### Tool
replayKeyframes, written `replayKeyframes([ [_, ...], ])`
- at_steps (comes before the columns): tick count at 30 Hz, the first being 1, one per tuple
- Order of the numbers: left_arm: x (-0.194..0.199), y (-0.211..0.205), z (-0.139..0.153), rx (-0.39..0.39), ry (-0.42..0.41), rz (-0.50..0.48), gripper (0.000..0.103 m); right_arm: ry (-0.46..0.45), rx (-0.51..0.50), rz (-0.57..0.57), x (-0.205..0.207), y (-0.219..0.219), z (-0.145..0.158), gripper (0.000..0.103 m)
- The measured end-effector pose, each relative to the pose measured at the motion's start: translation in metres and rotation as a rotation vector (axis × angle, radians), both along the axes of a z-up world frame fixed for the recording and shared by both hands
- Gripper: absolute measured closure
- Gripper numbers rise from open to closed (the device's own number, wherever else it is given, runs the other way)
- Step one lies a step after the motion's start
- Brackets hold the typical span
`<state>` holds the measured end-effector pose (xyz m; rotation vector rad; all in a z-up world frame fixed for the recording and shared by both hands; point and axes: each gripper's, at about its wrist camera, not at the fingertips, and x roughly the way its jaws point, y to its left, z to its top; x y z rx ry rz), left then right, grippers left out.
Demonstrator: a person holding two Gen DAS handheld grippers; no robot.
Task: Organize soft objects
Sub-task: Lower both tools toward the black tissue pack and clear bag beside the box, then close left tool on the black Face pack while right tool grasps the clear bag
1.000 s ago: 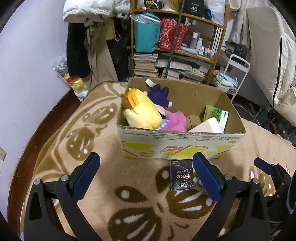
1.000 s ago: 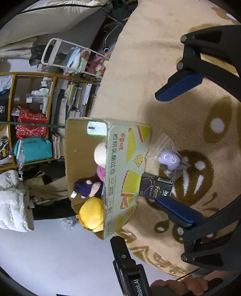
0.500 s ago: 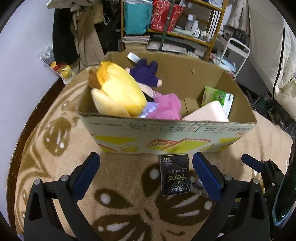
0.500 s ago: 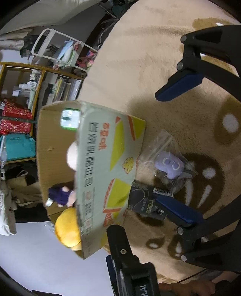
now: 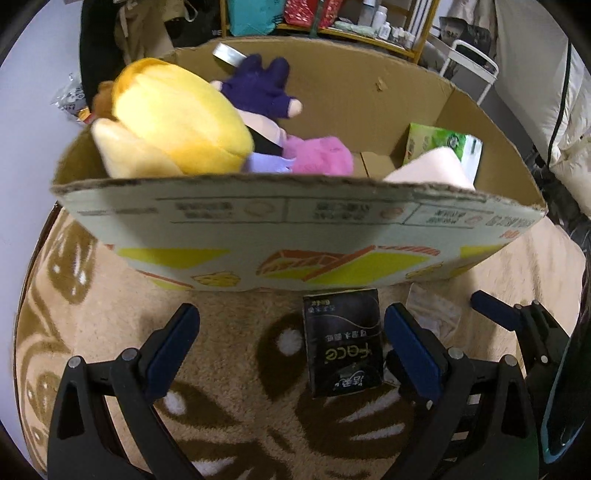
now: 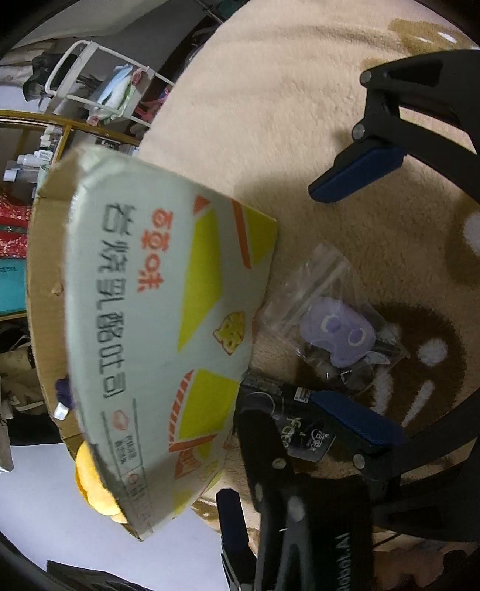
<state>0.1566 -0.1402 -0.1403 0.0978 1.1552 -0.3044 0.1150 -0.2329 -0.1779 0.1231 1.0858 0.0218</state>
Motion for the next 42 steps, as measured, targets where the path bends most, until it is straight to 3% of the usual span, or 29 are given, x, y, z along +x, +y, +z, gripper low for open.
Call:
replayKeyframes([
  [13, 0.008, -0.010, -0.022, 0.005, 0.071, -0.017, 0.004, 0.004, -0.027, 0.018, 0.007, 0.012, -0.007, 0.000],
  [32, 0.005, -0.021, -0.029, 0.048, 0.080, -0.020, 0.005, 0.007, -0.033, 0.034, 0.006, 0.021, -0.008, 0.000],
  [42, 0.009, -0.014, -0.030, 0.037, 0.095, -0.001, 0.026, -0.009, -0.092, 0.069, 0.001, 0.022, -0.011, 0.000],
])
